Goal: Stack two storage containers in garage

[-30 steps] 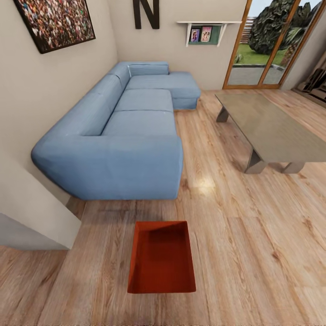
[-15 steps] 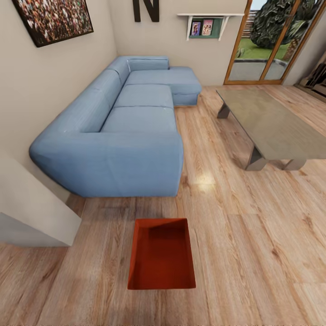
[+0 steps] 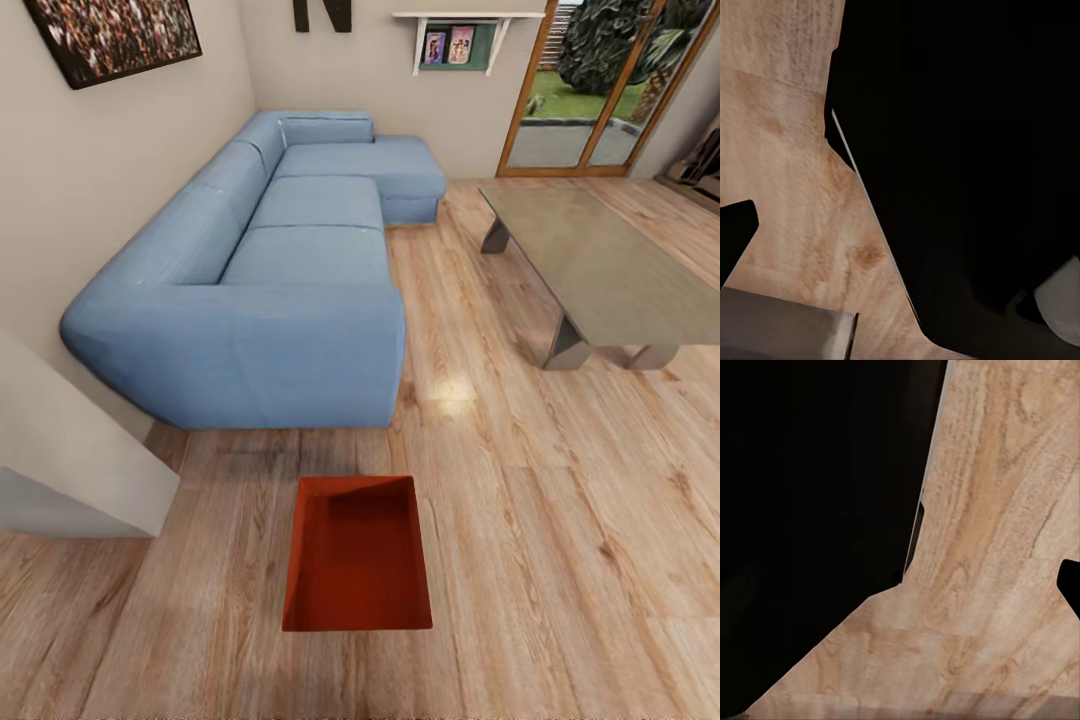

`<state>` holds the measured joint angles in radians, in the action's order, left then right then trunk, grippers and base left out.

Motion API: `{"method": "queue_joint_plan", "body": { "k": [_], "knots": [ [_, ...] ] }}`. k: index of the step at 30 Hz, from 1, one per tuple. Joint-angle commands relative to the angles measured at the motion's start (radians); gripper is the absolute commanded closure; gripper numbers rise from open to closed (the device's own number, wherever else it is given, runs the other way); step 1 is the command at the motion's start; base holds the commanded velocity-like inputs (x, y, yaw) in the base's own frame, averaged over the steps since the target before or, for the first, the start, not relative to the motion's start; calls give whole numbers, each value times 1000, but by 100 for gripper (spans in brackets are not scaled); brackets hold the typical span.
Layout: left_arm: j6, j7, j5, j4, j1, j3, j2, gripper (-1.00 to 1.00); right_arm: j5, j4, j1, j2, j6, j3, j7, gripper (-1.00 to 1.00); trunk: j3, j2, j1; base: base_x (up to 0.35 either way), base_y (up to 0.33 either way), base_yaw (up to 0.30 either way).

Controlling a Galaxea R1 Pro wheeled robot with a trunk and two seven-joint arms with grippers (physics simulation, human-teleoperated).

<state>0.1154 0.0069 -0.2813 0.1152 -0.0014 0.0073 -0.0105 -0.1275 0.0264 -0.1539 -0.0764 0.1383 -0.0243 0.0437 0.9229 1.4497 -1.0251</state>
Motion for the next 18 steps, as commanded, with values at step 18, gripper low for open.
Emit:
{"method": "queue_joint_plan", "body": {
  "k": [18],
  "knots": [
    [3, 1, -4, 0, 0, 0, 0, -100, -6, 3, -1, 0, 5, -2, 1, -100, 29, 0, 0, 0, 0, 0]
  ]
}}
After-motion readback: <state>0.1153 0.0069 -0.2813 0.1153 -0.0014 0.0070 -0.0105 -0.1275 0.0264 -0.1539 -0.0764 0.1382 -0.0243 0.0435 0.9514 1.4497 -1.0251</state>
